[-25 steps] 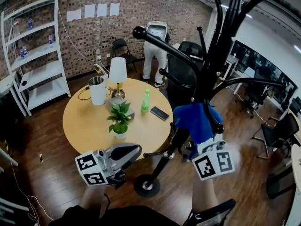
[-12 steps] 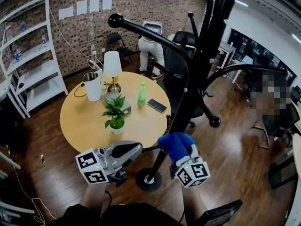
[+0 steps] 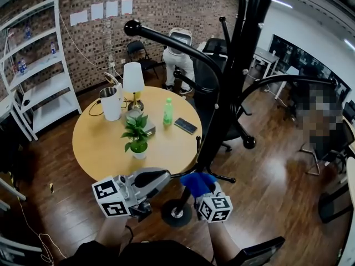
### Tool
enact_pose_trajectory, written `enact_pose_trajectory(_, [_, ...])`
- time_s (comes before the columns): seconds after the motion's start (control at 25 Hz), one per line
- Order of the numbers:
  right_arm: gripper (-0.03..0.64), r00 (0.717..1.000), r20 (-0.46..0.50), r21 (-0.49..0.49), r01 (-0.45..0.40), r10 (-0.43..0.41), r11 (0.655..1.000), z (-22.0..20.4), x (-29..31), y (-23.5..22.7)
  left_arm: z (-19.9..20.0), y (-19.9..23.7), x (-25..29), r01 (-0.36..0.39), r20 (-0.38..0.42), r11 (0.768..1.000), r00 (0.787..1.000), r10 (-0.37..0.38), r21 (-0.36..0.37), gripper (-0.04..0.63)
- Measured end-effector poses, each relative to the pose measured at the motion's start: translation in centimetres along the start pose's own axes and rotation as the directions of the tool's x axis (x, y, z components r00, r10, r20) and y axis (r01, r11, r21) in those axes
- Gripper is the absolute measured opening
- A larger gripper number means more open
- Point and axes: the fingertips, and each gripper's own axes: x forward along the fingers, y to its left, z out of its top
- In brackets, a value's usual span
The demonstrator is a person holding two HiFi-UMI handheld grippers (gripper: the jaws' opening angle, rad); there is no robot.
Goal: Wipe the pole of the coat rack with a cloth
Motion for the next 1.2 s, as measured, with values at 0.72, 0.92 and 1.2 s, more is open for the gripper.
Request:
enact_pose_trajectory(0.72, [0.028, 0.846, 0.507, -0.175, -0.090, 0.168, 0.981, 30.1, -5.2, 6.2, 1.8, -0.7, -1.9, -0.025, 0.052, 0.999, 0.998, 0.024, 0.034, 0.002])
enact_pose_trajectory(0.92, [0.028, 0.817, 0.553, -0.186, -0.069, 0.162, 0.980, 32.0, -5.8, 6.6, 2.1, -0.4, -2.8, -0.040, 0.067, 0.999, 0.997, 0.037, 0.033, 0.002])
enact_pose_trajectory(1.2, [0.028, 0.843, 0.517, -0.171, -0.069, 0.149, 0.983, 28.3, -5.0, 5.8, 1.6, -0.1, -2.5, -0.039, 0.055, 0.999, 0.998, 0.038, 0.016, 0.002])
